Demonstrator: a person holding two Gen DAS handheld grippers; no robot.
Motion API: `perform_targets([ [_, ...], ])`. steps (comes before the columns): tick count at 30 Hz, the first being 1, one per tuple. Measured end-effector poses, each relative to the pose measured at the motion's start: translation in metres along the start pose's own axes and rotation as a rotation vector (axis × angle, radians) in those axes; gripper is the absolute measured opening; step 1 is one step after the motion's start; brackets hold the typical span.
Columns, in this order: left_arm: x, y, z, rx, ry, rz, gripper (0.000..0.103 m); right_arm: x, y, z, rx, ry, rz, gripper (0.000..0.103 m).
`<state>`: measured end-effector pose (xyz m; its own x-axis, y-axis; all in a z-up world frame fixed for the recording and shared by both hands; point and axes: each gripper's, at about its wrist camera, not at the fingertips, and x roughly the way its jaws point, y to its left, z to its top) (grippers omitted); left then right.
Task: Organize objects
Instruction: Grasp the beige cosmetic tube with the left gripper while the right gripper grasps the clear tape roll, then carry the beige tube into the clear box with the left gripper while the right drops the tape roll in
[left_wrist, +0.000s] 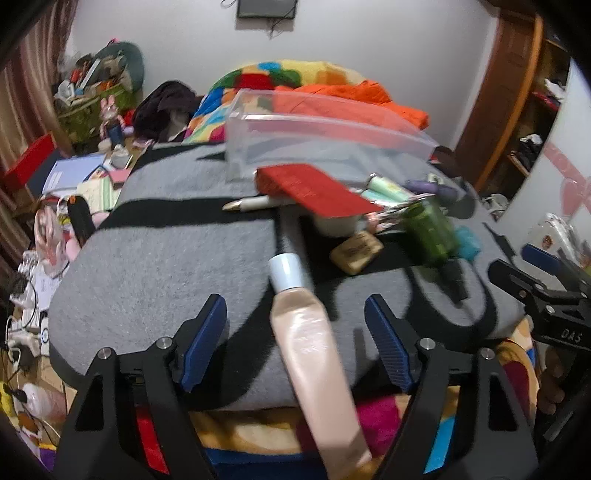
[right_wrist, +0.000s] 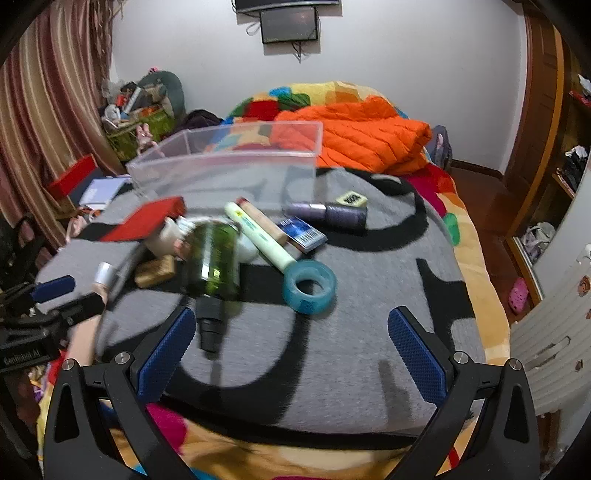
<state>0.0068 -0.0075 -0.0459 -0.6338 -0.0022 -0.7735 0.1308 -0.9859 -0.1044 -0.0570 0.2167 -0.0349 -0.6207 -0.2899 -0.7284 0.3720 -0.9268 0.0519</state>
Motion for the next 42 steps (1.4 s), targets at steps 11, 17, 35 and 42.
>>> perform_targets([
  [11, 0.028, 0.002, 0.011, -0.003, -0.01, 0.054, 0.064, 0.036, -0.023, 0.01, 0.062, 0.054, -0.007, 0.077],
  [17, 0.027, 0.004, 0.011, 0.01, -0.025, 0.069, 0.043, 0.046, -0.021, 0.013, 0.067, 0.062, 0.009, 0.052],
  [35, -0.008, 0.021, 0.041, -0.01, -0.106, 0.039, 0.02, 0.019, -0.014, 0.034, 0.027, -0.046, 0.004, 0.036],
  [42, -0.043, 0.022, 0.069, 0.011, -0.213, 0.057, 0.02, 0.001, -0.007, 0.053, 0.015, -0.114, 0.013, 0.036],
])
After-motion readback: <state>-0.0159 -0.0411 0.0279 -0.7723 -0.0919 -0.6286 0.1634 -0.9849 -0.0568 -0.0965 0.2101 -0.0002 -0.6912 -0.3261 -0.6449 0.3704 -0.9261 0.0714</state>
